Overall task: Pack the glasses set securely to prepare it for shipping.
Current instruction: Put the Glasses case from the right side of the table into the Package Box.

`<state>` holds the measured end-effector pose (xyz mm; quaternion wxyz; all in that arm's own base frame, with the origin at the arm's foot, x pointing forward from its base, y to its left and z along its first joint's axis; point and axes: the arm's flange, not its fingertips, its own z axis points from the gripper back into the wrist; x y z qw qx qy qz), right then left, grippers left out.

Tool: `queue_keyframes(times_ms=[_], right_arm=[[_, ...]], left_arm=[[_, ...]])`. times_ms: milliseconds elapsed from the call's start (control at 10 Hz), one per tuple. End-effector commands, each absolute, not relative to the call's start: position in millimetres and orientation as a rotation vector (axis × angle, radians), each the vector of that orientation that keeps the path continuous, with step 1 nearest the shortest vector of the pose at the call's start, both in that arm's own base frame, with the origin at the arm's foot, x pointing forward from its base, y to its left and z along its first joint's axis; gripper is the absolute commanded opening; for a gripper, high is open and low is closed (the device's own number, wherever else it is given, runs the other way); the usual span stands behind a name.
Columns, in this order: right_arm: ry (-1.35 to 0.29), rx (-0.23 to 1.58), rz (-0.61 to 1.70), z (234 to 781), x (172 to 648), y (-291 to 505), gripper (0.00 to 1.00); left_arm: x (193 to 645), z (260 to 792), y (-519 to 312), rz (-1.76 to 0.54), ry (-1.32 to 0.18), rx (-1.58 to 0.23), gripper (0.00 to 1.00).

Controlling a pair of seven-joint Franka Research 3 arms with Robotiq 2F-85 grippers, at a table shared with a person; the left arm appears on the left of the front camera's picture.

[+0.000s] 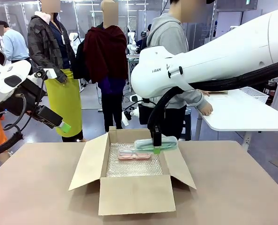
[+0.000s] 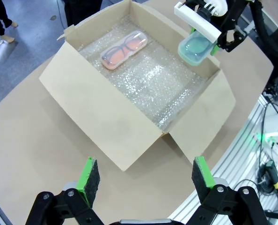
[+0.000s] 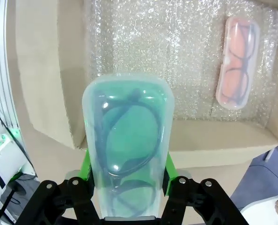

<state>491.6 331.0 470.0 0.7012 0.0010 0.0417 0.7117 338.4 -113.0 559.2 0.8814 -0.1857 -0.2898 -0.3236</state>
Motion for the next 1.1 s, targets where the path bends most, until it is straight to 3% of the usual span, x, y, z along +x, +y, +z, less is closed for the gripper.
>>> queue_keyframes(times_ms=[0, 200, 300, 400, 1000], right_arm=[[0.107, 0.003, 1.589, 471, 489, 329, 0.24], [0.107, 0.003, 1.589, 471, 489, 329, 0.24], [0.1, 0.004, 1.583, 469, 492, 330, 0.63], [0.033, 0.062, 1.588, 467, 490, 340, 0.63], [0.011, 0.014, 1.716, 409, 535, 389, 0.63]], left_arm=[[339, 559, -111, -0.689, -0.613, -0.404, 1.0], [339, 559, -111, -0.689, -0.613, -0.404, 1.0], [339, 559, -111, -0.689, -0.613, -0.404, 1.0], [339, 559, -111, -0.689, -0.613, -0.404, 1.0], [339, 559, -111, -0.689, -0.613, -0.404, 1.0]])
